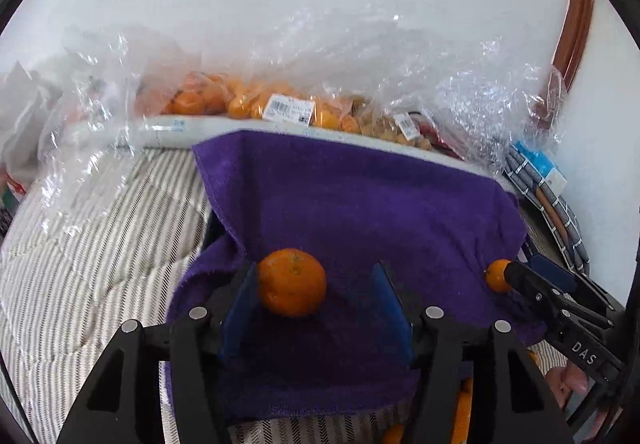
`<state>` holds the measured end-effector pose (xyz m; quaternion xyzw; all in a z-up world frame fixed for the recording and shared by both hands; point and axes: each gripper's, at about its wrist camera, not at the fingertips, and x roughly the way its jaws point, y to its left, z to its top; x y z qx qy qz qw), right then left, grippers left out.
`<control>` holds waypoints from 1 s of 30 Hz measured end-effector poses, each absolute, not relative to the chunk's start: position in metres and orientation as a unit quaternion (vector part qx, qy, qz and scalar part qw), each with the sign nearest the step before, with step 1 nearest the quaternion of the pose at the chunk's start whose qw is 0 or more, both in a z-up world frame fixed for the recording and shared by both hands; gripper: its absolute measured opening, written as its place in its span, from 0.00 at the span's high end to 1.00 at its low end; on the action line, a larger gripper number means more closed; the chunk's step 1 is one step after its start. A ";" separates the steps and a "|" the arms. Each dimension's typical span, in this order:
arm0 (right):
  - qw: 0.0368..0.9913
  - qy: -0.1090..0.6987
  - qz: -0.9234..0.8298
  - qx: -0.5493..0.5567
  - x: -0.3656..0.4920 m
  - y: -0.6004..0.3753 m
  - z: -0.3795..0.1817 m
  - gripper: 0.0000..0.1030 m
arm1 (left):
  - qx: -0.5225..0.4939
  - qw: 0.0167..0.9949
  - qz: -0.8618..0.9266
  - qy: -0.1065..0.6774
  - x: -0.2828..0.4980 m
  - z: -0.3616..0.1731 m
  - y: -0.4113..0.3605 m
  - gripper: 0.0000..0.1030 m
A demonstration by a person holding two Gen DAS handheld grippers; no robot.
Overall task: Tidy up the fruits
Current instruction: 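Open the left tool and the right tool, releasing both oranges onto the towel, then grasp a small yellow-green fruit with the left tool while the right tool grasps an orange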
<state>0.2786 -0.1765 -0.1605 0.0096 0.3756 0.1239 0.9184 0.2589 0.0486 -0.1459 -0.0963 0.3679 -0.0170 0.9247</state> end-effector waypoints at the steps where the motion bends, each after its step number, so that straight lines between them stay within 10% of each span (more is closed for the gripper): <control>1: 0.920 0.370 0.125 0.008 0.277 -0.175 -0.157 0.41 | -0.091 0.928 -0.019 0.360 0.256 -0.143 0.047 0.45; 30: 0.886 0.436 0.157 0.022 0.169 -0.171 -0.165 0.52 | -0.077 0.921 -0.045 0.380 0.155 -0.113 0.069 0.45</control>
